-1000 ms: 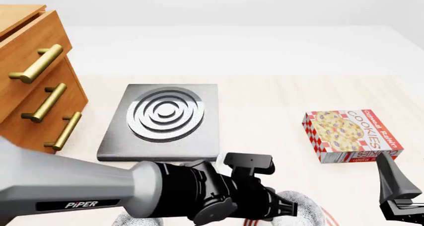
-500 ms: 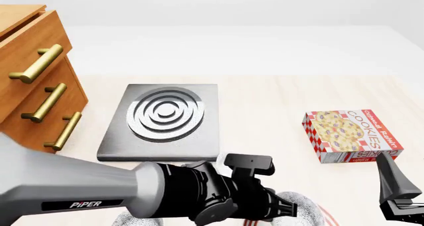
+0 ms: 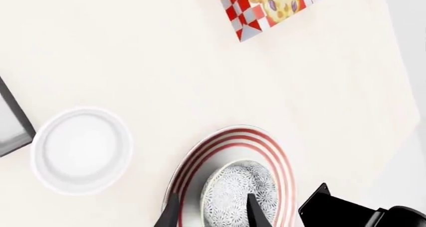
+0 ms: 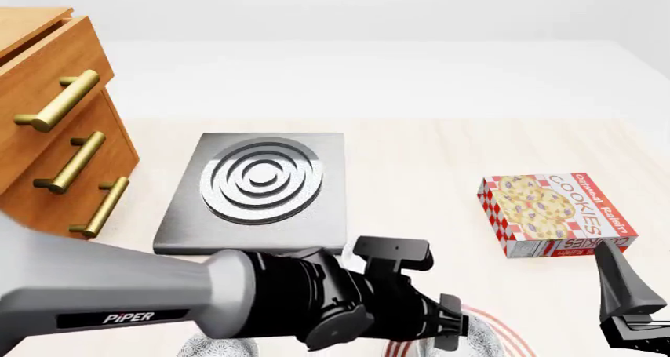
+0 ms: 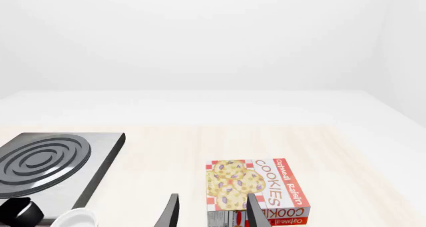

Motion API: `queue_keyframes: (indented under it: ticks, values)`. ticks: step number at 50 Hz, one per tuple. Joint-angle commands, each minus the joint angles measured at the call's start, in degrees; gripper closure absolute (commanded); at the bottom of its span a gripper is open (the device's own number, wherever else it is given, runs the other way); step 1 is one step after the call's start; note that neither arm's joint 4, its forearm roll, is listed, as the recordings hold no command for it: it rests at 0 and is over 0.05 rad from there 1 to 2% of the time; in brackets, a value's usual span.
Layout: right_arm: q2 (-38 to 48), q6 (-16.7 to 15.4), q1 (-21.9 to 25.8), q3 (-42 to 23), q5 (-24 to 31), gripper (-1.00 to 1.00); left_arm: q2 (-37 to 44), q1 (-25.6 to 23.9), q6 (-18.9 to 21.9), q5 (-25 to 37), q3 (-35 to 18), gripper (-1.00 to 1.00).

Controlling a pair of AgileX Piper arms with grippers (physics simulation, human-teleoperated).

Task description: Pick the akita bowl on the wooden cabinet and place it on the plate.

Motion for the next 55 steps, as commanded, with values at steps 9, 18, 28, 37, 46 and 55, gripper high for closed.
queue_keyframes:
  ticks: [9,18,28,37,46,55]
  values:
    - [0.0,0.0,0.0,0.0,0.0,-1.0,-3.8,1.3,3.4,2.4,0.5,-1.0]
    - [0.0,0.0,0.0,0.0,0.0,-1.0,-9.0,3.9,6.3,4.3,2.4,-1.0]
    - [0.0,0.0,0.0,0.0,0.0,-1.0,-13.6,5.7,8.2,5.1,4.5,-1.0]
    - [0.0,0.0,0.0,0.0,0.0,-1.0,-19.7,8.9,9.1,5.1,8.0,-1.0]
    - [0.0,0.0,0.0,0.0,0.0,-1.0,-26.4,12.6,10.7,5.6,10.6,-1.0]
    - [0.0,0.0,0.0,0.0,0.0,-1.0,-31.1,15.8,10.8,5.4,13.6,-1.0]
